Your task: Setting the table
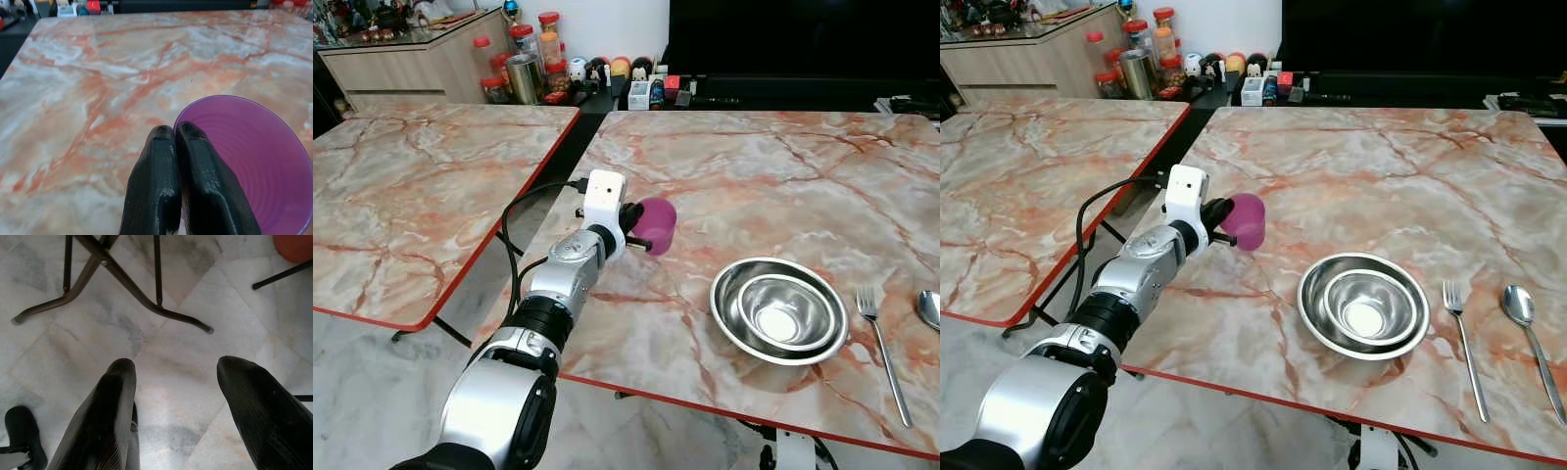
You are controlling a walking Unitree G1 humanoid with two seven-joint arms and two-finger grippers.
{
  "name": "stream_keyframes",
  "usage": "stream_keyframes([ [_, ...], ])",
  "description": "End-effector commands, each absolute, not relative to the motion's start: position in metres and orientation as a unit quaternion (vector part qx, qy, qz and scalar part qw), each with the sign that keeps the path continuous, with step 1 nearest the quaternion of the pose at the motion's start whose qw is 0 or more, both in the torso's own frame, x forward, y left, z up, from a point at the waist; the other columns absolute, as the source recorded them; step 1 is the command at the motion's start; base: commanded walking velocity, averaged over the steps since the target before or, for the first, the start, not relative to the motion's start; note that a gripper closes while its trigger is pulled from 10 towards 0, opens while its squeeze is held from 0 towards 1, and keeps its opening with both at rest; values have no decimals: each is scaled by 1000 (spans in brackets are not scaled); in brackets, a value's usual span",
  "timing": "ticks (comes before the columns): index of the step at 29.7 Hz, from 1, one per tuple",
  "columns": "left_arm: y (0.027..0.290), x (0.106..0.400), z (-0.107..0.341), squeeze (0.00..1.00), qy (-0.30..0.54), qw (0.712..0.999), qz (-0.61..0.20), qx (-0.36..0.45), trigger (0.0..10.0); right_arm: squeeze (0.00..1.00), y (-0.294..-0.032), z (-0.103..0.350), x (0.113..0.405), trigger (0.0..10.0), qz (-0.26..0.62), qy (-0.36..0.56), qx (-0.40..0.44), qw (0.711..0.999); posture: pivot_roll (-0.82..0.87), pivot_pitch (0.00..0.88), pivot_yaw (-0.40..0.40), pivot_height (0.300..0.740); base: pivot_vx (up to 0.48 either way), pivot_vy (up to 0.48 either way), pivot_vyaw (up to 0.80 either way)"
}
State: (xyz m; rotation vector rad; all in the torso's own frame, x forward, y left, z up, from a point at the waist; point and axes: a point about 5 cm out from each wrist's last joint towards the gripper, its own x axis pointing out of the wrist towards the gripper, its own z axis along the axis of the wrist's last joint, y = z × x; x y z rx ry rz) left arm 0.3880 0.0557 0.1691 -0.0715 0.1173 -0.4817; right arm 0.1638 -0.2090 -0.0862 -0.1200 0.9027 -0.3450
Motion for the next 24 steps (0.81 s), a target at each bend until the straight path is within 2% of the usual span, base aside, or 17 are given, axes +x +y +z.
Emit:
stream_keyframes([
  [1,58,388,164,0,74,969,-235,-27,10000,0,-206,-88,161,10000,-160,437,-58,883,4,0,96,719,0,0,0],
  [14,41,389,165,0,88,964,-249,-14,10000,0,-206,-88,161,10000,-161,434,-57,885,-21,0,107,719,0,0,0],
  [24,39,390,164,0,98,965,-244,-13,10000,0,-207,-88,161,10000,-163,434,-58,884,-24,0,108,719,0,0,0],
])
